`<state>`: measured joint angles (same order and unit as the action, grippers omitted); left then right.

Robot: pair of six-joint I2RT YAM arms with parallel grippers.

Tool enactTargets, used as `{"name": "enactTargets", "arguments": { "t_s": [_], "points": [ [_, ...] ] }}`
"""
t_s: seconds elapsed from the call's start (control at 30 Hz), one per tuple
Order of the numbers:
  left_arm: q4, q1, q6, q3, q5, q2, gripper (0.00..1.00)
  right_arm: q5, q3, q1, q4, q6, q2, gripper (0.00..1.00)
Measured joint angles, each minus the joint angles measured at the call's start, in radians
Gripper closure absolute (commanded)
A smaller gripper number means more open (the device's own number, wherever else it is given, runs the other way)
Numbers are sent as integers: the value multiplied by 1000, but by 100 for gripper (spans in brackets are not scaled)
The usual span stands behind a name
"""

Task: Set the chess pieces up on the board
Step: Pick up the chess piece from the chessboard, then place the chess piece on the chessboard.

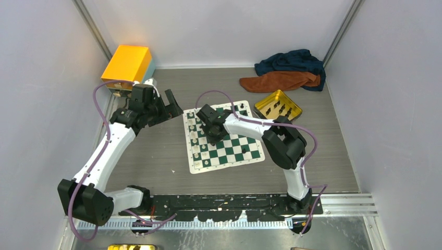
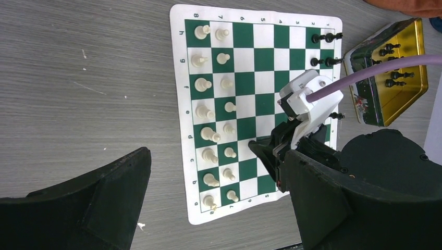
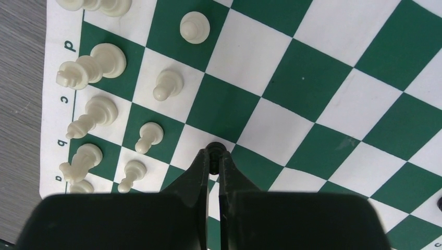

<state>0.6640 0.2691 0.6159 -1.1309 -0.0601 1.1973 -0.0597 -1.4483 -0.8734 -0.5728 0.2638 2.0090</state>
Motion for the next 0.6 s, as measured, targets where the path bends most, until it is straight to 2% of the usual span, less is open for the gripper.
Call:
{"name": "enactTargets", "arguments": {
  "t_s": [0.37, 0.6],
  "points": [
    [0, 0, 0, 0, 8, 0, 0, -74, -35, 24, -68, 1, -80, 99],
    [0, 0, -1, -10, 8, 0, 0, -117, -56, 124, -95, 11, -134, 99]
  ]
}}
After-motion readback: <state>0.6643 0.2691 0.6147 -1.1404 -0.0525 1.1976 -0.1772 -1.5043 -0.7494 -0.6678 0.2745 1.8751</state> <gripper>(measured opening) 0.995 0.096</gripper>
